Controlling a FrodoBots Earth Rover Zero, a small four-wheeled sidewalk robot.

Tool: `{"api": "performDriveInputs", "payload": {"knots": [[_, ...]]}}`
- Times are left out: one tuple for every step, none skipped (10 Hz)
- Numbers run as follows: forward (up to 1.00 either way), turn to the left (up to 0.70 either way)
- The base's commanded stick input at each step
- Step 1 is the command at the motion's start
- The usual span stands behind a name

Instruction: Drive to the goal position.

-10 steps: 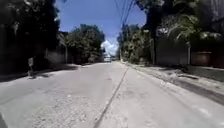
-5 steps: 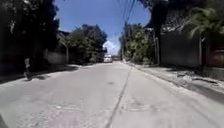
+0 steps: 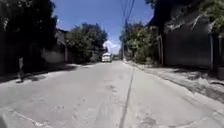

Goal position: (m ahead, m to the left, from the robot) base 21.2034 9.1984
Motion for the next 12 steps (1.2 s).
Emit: {"api": "performDriveInputs", "payload": {"knots": [[0.85, 0.0], [0.85, 0.0], [0.85, 0.0], [0.85, 0.0], [0.85, 0.0], [0.85, 0.03], [0.85, 0.1], [0.85, 0.01], [0.85, -0.28], [0.85, -0.34], [0.85, -0.34], [0.85, -0.34]]}}
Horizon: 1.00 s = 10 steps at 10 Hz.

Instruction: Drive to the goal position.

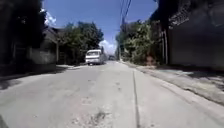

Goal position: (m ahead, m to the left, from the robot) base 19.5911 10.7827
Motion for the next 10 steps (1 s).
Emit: {"api": "performDriveInputs", "payload": {"knots": [[0.85, -0.34], [0.85, -0.34], [0.85, -0.09], [0.85, 0.07], [0.85, 0.0], [0.85, 0.0], [0.85, 0.0], [0.85, 0.0], [0.85, 0.0], [0.85, 0.0]]}}
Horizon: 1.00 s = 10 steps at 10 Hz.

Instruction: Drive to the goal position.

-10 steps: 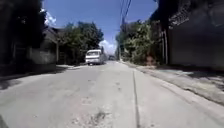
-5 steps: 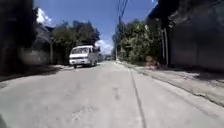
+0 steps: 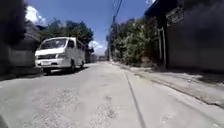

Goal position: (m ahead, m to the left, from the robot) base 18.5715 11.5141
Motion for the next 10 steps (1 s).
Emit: {"api": "performDriveInputs", "payload": {"knots": [[0.85, 0.0], [0.85, 0.01], [0.85, 0.01], [0.85, 0.0], [0.85, 0.0], [0.85, 0.0], [0.85, 0.0], [0.85, 0.0], [0.85, 0.0], [0.85, 0.0]]}}
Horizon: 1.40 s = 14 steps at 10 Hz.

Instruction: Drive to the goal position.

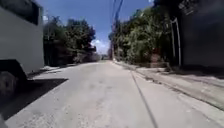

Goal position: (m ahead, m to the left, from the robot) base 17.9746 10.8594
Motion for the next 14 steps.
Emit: {"api": "performDriveInputs", "payload": {"knots": [[0.85, 0.0], [0.85, 0.0], [0.85, 0.0], [0.85, 0.0], [0.85, 0.0], [0.85, 0.0], [0.85, 0.0], [0.85, 0.0], [0.85, 0.0], [0.85, 0.0], [0.85, 0.0], [0.85, 0.0], [0.85, 0.0], [0.85, 0.0]]}}
